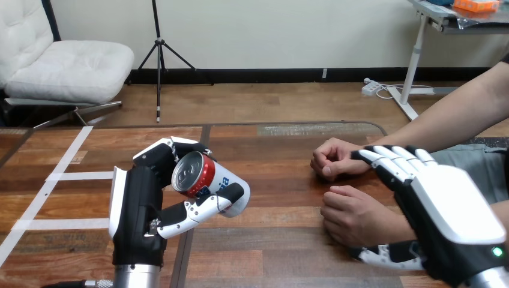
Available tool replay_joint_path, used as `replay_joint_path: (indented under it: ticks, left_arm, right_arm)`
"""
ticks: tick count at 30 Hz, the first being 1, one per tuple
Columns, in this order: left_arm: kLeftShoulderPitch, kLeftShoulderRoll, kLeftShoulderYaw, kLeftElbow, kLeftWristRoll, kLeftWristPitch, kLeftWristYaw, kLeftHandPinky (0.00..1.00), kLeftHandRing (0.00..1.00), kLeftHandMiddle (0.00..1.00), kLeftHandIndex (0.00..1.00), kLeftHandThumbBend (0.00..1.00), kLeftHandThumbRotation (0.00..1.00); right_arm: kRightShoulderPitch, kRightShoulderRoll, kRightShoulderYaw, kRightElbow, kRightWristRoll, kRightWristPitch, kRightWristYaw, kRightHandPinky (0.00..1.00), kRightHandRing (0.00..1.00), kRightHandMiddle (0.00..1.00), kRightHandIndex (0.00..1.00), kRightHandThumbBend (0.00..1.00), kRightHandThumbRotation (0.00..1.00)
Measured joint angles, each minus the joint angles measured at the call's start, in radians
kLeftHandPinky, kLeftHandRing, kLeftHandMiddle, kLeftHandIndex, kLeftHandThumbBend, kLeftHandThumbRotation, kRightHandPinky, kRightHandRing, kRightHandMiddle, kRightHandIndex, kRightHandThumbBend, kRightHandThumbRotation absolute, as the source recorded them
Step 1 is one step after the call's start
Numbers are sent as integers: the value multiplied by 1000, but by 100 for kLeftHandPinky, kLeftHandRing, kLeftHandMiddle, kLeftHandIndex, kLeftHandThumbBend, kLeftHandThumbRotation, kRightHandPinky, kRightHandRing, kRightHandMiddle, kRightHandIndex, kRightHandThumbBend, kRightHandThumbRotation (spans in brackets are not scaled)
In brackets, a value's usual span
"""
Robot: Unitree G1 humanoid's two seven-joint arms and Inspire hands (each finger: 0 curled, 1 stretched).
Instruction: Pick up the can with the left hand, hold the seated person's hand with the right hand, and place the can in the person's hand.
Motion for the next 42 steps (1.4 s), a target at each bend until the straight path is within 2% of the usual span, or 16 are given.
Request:
replay_joint_path:
  ticks: [13,26,32,42]
  left_arm:
    - [-2,-10,0,8,1,-27,-5,40,41,43,45,77,0]
    - [-3,-15,2,30,1,-34,-8,40,41,43,45,77,0]
    - [-3,-18,4,42,1,-35,-14,40,41,43,45,76,0]
    - [-4,-22,9,44,1,-35,-16,39,40,43,45,77,2]
  right_arm:
    - [-27,-88,-37,-47,-46,84,145,99,90,87,84,96,0]
    - [-72,-160,-39,-49,-76,138,261,96,87,86,82,95,2]
    - [-97,-181,-36,-46,-81,156,300,92,86,85,81,95,5]
    - [-143,-208,-22,-9,-117,167,332,83,83,83,79,96,6]
